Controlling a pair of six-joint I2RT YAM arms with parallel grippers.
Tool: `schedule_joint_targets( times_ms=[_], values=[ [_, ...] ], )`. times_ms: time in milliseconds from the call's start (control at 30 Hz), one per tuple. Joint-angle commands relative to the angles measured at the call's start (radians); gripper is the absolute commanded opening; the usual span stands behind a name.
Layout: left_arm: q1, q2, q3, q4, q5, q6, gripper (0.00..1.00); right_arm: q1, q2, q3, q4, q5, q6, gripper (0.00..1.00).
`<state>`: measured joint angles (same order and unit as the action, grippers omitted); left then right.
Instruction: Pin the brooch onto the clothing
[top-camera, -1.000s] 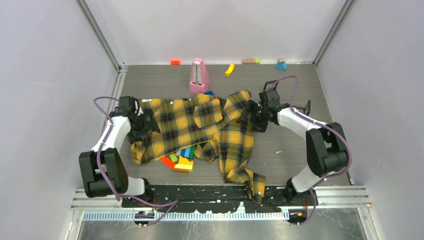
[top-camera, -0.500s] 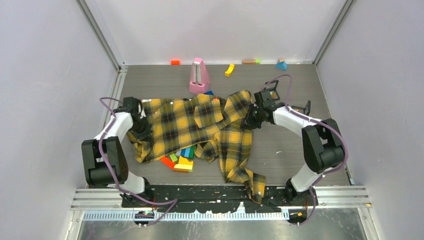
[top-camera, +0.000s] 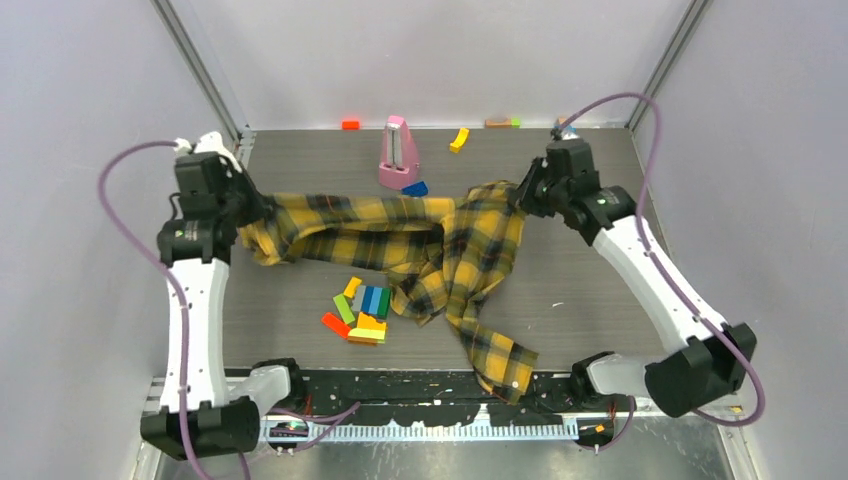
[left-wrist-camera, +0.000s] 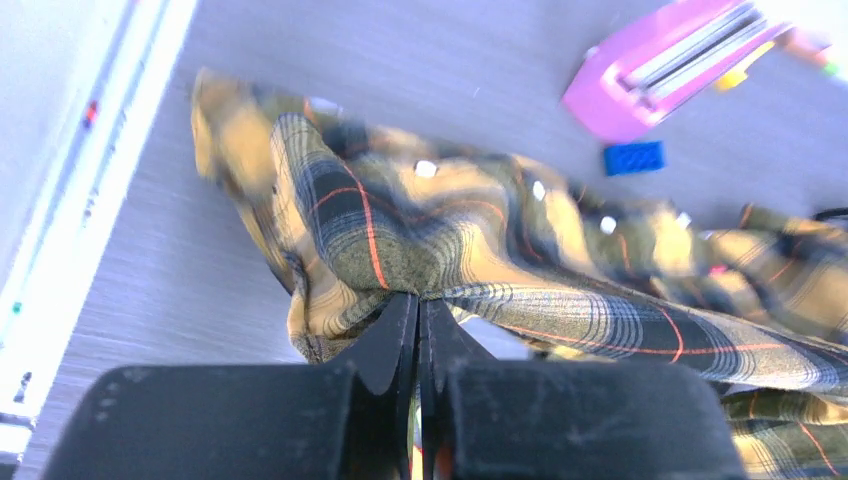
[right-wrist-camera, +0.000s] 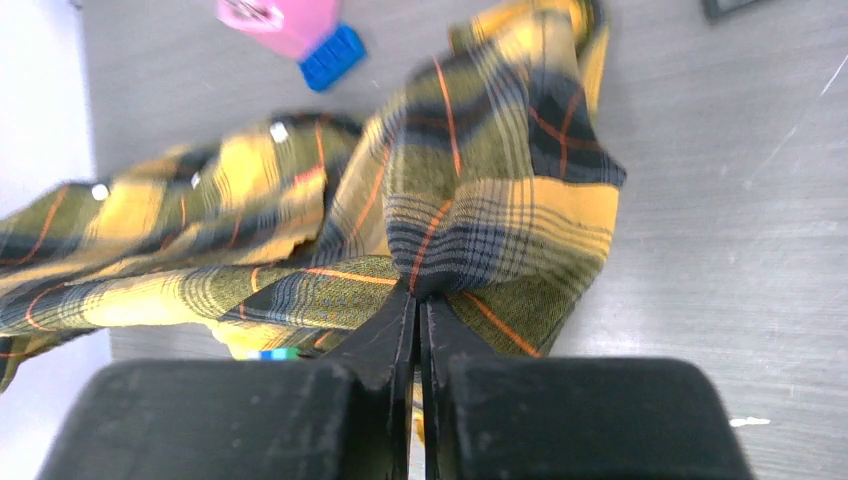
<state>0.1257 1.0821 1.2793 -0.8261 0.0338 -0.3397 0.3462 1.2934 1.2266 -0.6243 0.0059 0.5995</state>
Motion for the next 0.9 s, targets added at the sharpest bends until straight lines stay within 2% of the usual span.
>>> schedule_joint_targets(
  times_ms=[0, 133, 433, 633, 733, 867],
  values=[
    [-0.001, -0.045, 0.242, -0.074, -0.067, 0.001, 0.00, -0.001, -0.098, 0.211, -0.113, 0.106, -0.065, 0.06],
    [-0.001, -0.016, 0.512, -0.137, -0.025, -0.004, 0.00, -0.001, -0.179, 0.380, -0.151, 0.101, -0.091, 0.01],
    [-0.001, 0.085, 1.130, -0.230, 0.092, -0.025, 0.00, -0.001, -0.349, 0.702, -0.153, 0.057, -0.140, 0.01],
    [-0.003, 0.062, 1.162, -0.168, 0.143, -0.074, 0.00, -0.001, -0.386, 0.905, -0.138, -0.033, -0.130, 0.01],
    [-0.002, 0.066, 1.156, -0.153, 0.185, -0.094, 0.00, -0.002, -0.395, 0.936, -0.125, -0.069, -0.118, 0.01],
    [-0.003, 0.082, 1.102, -0.135, 0.222, -0.102, 0.00, -0.001, -0.413, 0.889, -0.095, -0.042, -0.113, 0.01]
  ],
)
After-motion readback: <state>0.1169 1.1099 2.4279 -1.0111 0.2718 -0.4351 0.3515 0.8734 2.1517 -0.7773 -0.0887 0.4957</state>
